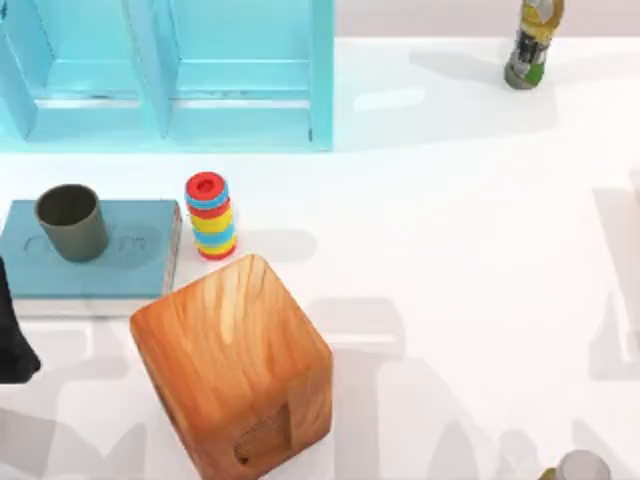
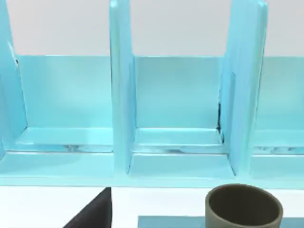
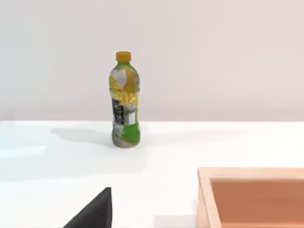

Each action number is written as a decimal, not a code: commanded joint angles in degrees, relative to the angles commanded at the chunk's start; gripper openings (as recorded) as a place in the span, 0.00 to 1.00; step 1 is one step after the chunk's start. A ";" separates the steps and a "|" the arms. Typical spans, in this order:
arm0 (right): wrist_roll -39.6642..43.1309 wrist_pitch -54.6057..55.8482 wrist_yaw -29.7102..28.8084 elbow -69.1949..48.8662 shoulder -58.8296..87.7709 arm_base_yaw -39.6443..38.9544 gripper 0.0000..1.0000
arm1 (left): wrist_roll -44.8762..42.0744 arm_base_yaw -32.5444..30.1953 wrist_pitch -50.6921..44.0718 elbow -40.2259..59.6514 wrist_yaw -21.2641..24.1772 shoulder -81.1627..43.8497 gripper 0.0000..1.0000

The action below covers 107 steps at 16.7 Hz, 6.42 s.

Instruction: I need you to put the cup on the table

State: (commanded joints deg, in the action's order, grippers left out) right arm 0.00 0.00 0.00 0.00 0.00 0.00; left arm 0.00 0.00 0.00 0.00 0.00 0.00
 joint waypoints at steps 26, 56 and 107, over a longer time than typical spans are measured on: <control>0.00 0.00 0.00 0.00 0.00 0.00 1.00 | 10.10 -7.30 -79.44 98.27 -0.98 -101.04 1.00; 0.00 0.00 0.00 0.00 0.00 0.00 1.00 | 8.77 -10.46 -63.93 91.73 -0.34 -117.94 1.00; 0.00 0.00 0.00 0.00 0.00 0.00 1.00 | 40.16 -42.19 -86.30 130.70 -2.81 -132.16 0.00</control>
State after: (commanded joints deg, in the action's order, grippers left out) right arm 0.00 0.00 0.00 0.00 0.00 0.00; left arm 40.16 -42.19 -86.30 130.70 -2.81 -132.16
